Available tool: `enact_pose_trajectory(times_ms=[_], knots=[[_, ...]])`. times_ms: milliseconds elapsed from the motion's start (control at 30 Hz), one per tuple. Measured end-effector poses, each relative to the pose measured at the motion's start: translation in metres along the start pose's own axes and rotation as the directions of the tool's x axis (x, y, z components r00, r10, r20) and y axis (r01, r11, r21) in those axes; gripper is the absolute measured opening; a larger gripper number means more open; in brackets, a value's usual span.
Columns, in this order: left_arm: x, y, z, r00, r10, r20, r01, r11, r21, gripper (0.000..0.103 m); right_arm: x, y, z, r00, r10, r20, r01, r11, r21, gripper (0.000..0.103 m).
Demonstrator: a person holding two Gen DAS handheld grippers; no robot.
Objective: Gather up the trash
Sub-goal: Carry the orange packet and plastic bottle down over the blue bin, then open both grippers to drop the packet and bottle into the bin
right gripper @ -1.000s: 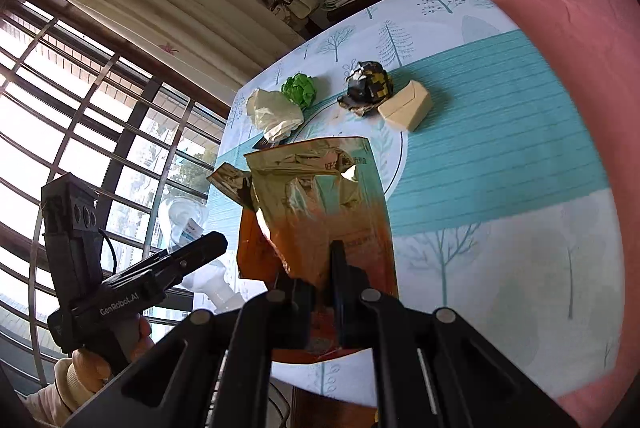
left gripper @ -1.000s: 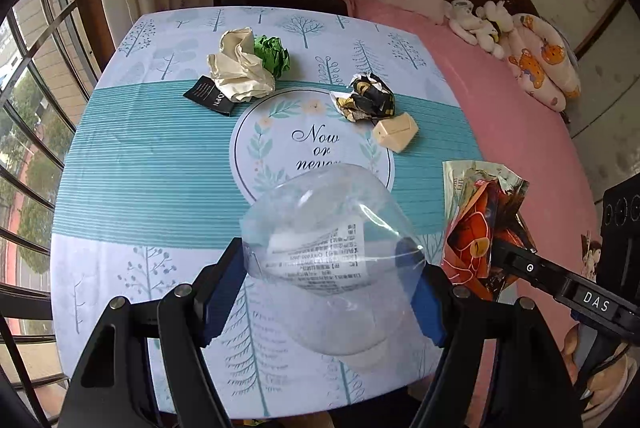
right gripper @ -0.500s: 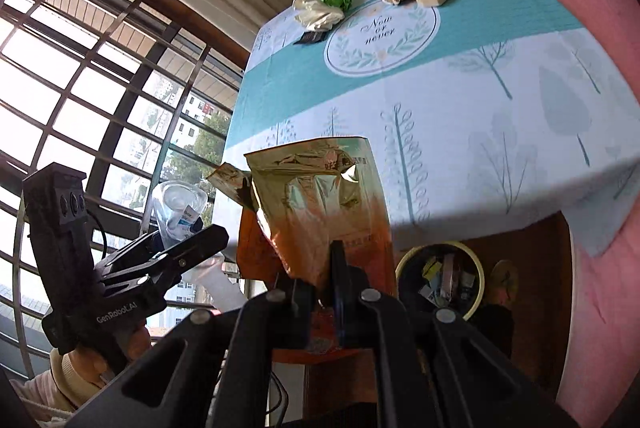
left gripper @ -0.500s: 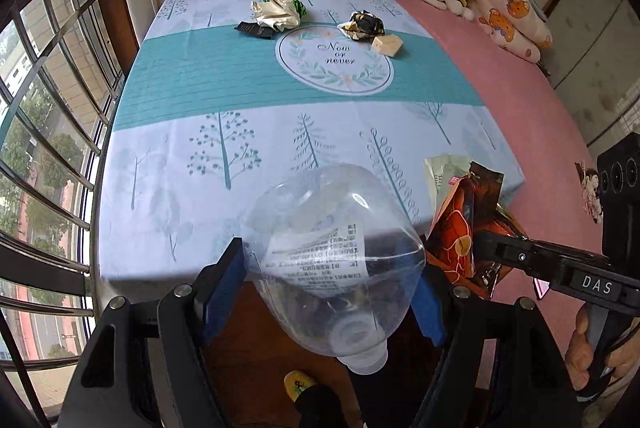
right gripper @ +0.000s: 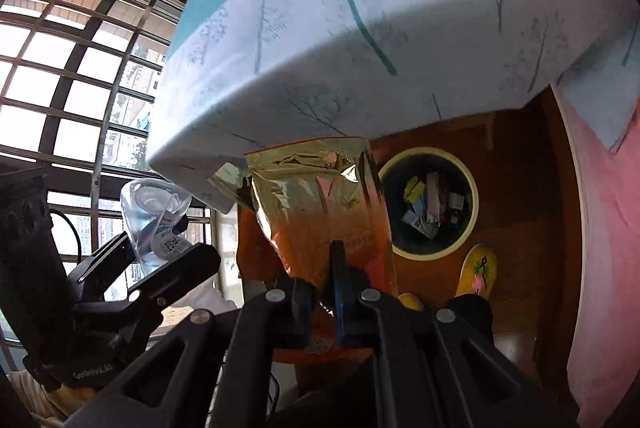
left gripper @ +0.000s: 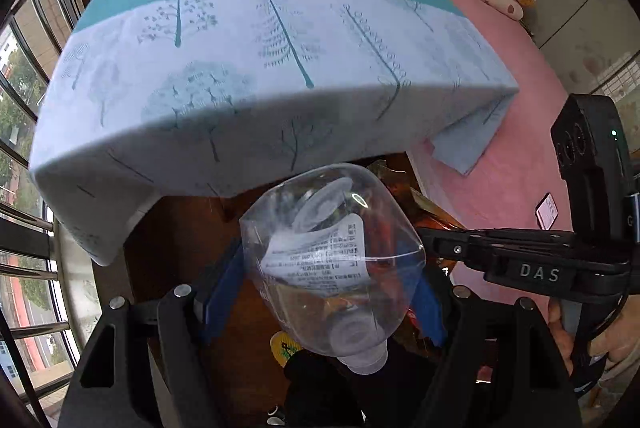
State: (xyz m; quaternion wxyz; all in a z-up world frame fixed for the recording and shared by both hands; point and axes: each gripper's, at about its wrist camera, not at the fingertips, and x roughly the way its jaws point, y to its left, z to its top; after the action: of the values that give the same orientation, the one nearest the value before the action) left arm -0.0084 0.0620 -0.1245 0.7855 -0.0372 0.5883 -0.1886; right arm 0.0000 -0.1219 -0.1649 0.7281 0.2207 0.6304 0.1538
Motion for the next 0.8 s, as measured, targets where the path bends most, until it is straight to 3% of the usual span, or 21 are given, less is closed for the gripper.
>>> enact_pose_trajectory(times_ms=[167, 500, 800], knots=[[0.079, 0.01, -0.019, 0.997, 0.0, -0.073, -0.002, 1.0, -0.022, 0.073, 0.068, -0.05, -0.006, 0.999, -0.007, -0.04, 0.01, 0.998, 0.066, 0.007], [0.243, 0.04, -0.043, 0.99, 0.062, -0.125, -0.068, 0.996, -0.052, 0.073, 0.206, -0.155, 0.005, 0.996, -0.027, -0.086, 0.039, 0.988, 0.149, 0.008], [0.34, 0.049, -0.045, 0.984, 0.097, -0.151, -0.098, 0.995, 0.002, 0.074, 0.284, -0.211, 0.017, 0.993, -0.045, -0.109, 0.063, 0.984, 0.164, 0.011]])
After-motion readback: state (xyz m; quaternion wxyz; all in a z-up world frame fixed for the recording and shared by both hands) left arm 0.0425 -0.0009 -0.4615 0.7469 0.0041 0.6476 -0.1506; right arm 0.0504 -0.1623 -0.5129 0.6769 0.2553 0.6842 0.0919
